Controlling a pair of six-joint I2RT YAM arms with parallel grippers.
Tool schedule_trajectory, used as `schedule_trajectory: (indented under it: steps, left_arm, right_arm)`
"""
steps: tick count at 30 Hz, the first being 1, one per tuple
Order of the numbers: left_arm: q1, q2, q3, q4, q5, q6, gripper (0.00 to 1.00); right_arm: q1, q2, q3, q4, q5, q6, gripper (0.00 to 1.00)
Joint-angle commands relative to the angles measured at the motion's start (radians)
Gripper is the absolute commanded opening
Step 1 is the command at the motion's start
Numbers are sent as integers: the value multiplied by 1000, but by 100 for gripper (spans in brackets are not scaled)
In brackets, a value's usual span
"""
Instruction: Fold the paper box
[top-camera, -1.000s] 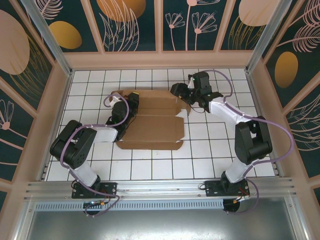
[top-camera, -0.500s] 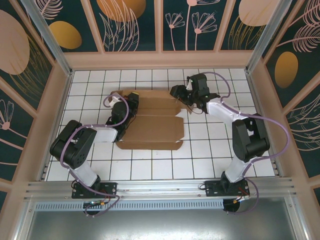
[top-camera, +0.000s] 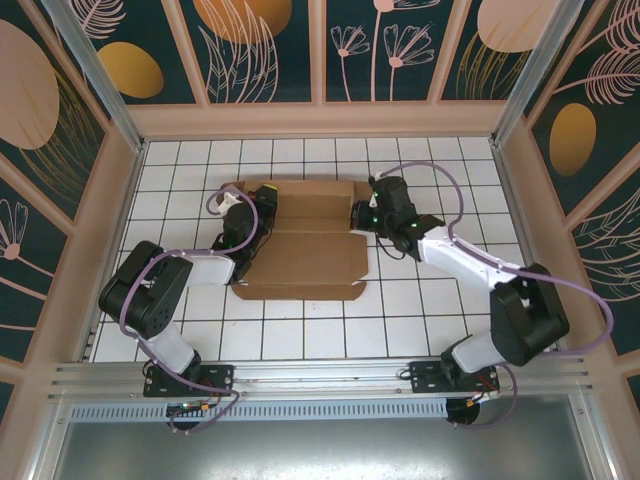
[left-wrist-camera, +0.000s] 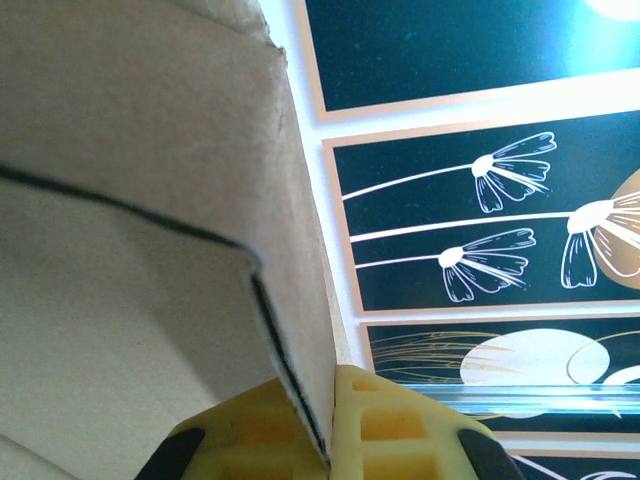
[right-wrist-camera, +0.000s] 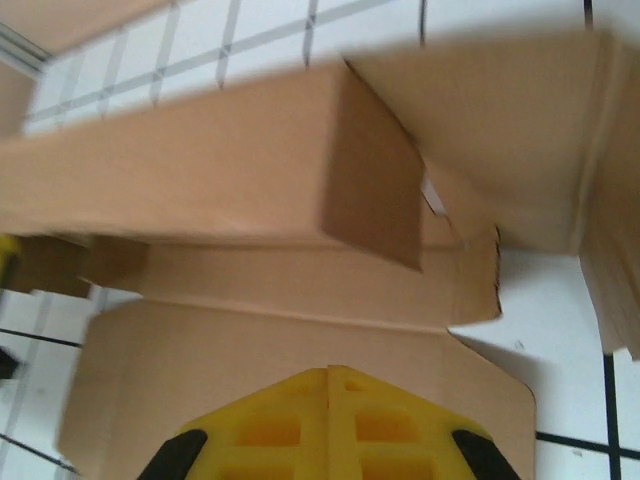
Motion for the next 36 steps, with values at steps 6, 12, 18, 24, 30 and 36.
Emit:
schedule_trajectory:
  steps: [6, 12, 18, 24, 30, 36]
  left_arm:
    - [3, -27, 12, -81, -32, 43, 0]
    - [3, -30, 9, -84, -37, 47, 0]
    - [2, -35, 10, -83, -41, 51, 0]
    - [3, -30, 10, -85, -38, 46, 0]
    - [3, -39, 7, -91, -43, 44, 0]
    - [3, -43, 6, -96, -41, 41, 0]
  right_arm:
    - [-92, 172, 24, 105, -15, 124, 0]
    - [-134, 219, 51, 99, 22, 134, 0]
    - [-141, 316, 104, 34, -3, 197, 0]
    - [-114, 326, 102, 72, -44, 256, 0]
    - [-73, 327, 103, 151, -137, 284, 0]
    - [-70, 364, 73, 234, -215, 337, 0]
